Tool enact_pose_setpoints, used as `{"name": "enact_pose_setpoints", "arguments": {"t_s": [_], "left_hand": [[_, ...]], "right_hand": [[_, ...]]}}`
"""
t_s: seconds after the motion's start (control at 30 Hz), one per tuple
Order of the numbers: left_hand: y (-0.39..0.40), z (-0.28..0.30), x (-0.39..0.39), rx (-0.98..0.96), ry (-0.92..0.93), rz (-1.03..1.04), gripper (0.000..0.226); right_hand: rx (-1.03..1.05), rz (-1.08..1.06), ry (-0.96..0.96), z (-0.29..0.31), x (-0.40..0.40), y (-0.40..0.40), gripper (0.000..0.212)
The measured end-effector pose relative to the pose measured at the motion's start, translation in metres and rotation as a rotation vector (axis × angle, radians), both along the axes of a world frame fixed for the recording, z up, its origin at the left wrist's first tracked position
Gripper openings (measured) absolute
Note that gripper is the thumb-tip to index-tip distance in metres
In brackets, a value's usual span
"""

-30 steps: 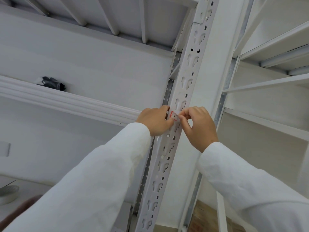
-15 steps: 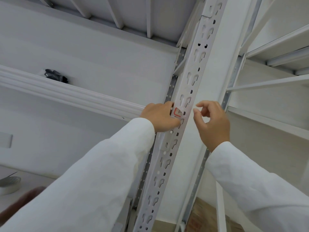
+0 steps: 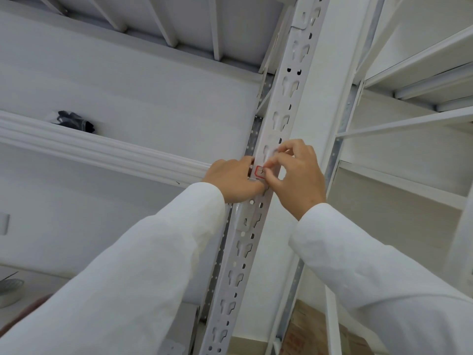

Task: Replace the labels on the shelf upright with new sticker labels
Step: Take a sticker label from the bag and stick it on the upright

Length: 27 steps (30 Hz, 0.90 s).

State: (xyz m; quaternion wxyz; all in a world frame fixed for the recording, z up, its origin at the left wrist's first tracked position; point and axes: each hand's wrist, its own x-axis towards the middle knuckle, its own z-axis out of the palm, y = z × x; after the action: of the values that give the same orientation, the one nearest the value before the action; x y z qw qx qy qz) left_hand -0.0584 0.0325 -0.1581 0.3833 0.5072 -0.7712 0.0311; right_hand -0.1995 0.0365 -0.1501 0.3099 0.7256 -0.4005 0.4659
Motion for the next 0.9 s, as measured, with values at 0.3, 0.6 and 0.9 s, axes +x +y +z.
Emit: {"name": "enact_pose_setpoints", "arguments": {"t_s": [0.3, 0.6, 0.9], "left_hand": [[-0.003, -0.001, 0.000, -0.030, -0.011, -0.001, 0.051], [-0.003, -0.002, 0.000, -0.045, -0.009, -0.005, 0.047], [0.002, -0.001, 0.000, -0.055, -0.021, -0.015, 0.068]], "right_hand": [[0.014, 0.109, 0.045, -0.004, -0.008, -0.003, 0.006], [0.017, 0.194, 0.004, -0.008, -0.013, -0.009, 0.005], [-0.118, 0.082, 0.214, 0.004, 0.002, -0.004, 0.016]]}}
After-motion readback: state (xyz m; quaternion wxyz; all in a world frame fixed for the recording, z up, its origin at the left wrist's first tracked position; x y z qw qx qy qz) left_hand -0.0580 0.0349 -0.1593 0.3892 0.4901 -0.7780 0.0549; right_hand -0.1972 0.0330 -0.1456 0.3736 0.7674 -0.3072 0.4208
